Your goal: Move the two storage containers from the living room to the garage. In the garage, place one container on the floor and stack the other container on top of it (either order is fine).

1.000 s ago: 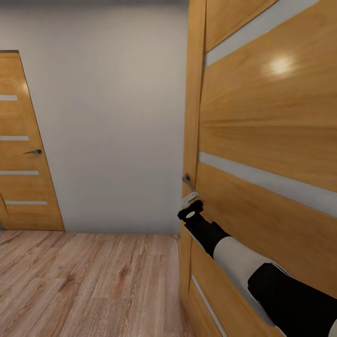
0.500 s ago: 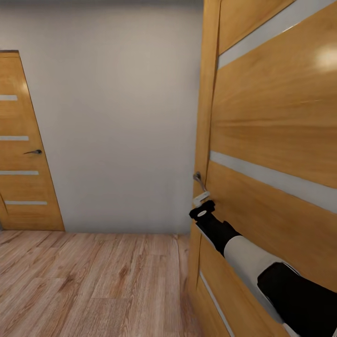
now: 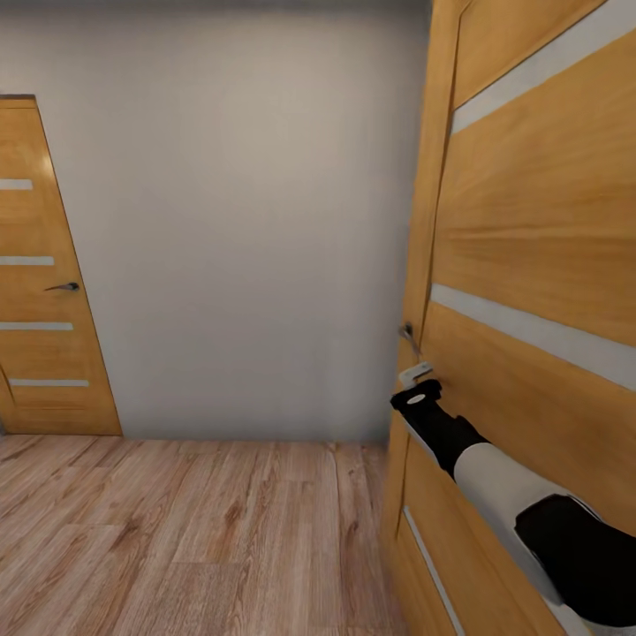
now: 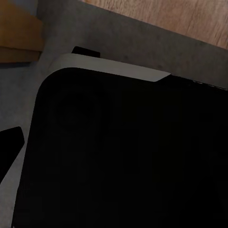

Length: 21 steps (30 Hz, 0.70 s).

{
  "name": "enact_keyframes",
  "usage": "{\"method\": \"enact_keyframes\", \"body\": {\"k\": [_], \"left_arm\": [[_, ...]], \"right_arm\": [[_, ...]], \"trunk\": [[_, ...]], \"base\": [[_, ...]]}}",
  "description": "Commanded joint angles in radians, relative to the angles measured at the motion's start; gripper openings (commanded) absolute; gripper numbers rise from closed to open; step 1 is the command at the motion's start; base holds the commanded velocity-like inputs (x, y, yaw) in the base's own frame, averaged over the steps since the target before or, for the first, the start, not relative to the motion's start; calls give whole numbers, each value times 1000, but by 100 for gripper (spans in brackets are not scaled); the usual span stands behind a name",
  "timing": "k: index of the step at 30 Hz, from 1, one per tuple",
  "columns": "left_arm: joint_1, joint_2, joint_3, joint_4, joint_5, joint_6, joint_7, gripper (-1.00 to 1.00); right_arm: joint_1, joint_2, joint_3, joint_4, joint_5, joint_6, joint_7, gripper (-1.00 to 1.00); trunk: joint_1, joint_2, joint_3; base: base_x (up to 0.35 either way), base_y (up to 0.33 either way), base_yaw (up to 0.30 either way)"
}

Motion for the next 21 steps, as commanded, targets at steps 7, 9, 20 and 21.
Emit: {"method": "enact_keyframes", "body": {"k": [7, 9, 20, 21], "left_arm": [[0, 0, 8, -1, 2, -2, 1, 100], [0, 0, 8, -1, 2, -2, 1, 100], [0, 0, 8, -1, 2, -2, 1, 100], [0, 0, 8, -1, 2, -2, 1, 100]], "right_arm": [[-1, -38, -6, -1, 9, 12, -5, 100], [-1, -45, -6, -1, 10, 12, -4, 100], [-1, -68, -6, -1, 10, 12, -4, 100], [-1, -69, -6, -1, 10, 12, -4, 100]], "trunk": [[0, -1, -1], [0, -1, -1], [0, -1, -1], [0, -1, -1]], "base": [[0, 0, 0], [0, 0, 0], [0, 0, 0], [0, 0, 0]]}}
